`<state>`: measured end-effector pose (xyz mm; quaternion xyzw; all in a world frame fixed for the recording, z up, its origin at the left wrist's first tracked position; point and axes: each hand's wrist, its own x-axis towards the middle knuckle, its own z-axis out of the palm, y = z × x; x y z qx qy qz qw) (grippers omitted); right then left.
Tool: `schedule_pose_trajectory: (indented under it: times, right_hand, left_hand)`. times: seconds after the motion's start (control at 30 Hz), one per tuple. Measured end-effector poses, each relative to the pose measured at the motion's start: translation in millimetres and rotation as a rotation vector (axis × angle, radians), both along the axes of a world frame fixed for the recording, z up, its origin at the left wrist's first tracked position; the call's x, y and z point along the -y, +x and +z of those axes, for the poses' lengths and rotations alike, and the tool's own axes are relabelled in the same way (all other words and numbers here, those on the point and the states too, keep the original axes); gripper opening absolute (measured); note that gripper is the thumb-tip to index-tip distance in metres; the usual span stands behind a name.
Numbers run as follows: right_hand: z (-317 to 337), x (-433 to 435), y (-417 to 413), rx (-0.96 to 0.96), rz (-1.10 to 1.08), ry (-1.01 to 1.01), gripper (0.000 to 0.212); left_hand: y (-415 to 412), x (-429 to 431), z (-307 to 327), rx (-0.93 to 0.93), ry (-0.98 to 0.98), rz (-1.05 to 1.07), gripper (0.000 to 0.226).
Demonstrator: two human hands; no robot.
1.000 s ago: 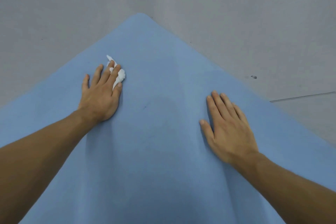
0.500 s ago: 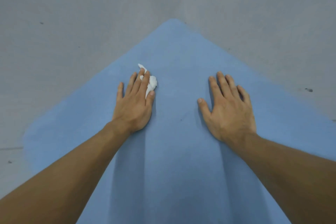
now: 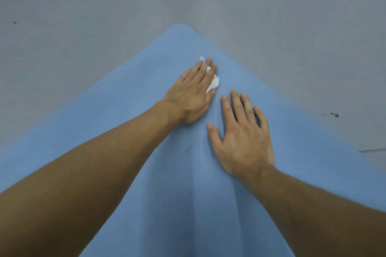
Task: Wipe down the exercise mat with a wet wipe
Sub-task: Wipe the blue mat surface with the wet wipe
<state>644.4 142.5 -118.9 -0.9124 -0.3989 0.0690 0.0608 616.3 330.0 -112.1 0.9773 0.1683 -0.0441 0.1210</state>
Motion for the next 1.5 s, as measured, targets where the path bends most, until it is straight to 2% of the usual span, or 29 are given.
schedule_pose_trajectory:
  times: [0.17,0.3,0.4,0.5,0.57,0.63,0.87,1.03,1.1,1.17,1.23,1.37,1.43,1.5]
  right_hand:
    - [-1.4,0.8,1.6,-0.023,0.013,0.015,0.078]
    - [-0.5,-0.1,3.2,-0.036,0.019,0.009,0.079]
    - [0.8,0.1,3.3,-0.049,0.023,0.007,0.079]
    - [2.3,-0.1,3.3,-0.06,0.017,0.015,0.079]
    - [2.0,0.2,3.7,-0.068,0.016,0.02,0.079]
    - [1.1,-0.6,3.7,-0.064,0.017,0.018,0.079]
    - [-0.3,-1.4,4.4,-0.055,0.01,0.016,0.079]
    - [-1.2,-2.3,5.5,-0.058,0.02,0.013,0.08]
    - [0.4,-2.3,5.4,-0.056,0.019,0.007,0.08]
    - [1.4,-2.1,5.7,-0.056,0.022,0.003,0.08]
    - [0.9,-2.4,5.6,-0.059,0.027,0.0,0.08]
    - [0.0,-2.2,5.8,-0.055,0.027,-0.005,0.08]
    - [-0.1,-2.5,5.6,-0.052,0.023,-0.006,0.08]
    - [-0.7,-2.9,5.6,-0.044,0.024,-0.013,0.08]
  left_hand:
    - [-63.0,-24.9,0.5,-0.032,0.05,-0.154,0.062]
    - [-94.3,-78.2,6.7,-0.098,0.032,0.068,0.072]
    - [-51.8,-97.9,4.5,-0.092,-0.013,0.227,0.06]
    - [5.9,-92.1,0.0,-0.069,-0.028,0.408,0.059]
    - [23.6,-89.9,-1.3,-0.057,-0.019,0.443,0.059]
    - [32.7,-89.9,-0.8,-0.061,-0.01,0.396,0.06]
    - [69.8,-22.7,3.6,-0.083,0.021,-0.01,0.059]
    - [11.8,-22.4,-0.3,-0.061,0.044,-0.234,0.06]
    - [-16.8,-35.4,-0.1,-0.055,0.03,-0.246,0.058]
    - [-38.2,-57.0,0.3,-0.052,0.014,-0.144,0.058]
    - [-48.0,-82.4,-0.3,-0.028,-0.014,0.051,0.059]
    - [-19.2,-106.3,-3.2,0.026,0.001,0.409,0.057]
    - [1.3,-102.6,-3.7,0.006,-0.008,0.446,0.056]
    - [12.7,-93.5,-5.0,-0.017,-0.011,0.32,0.057]
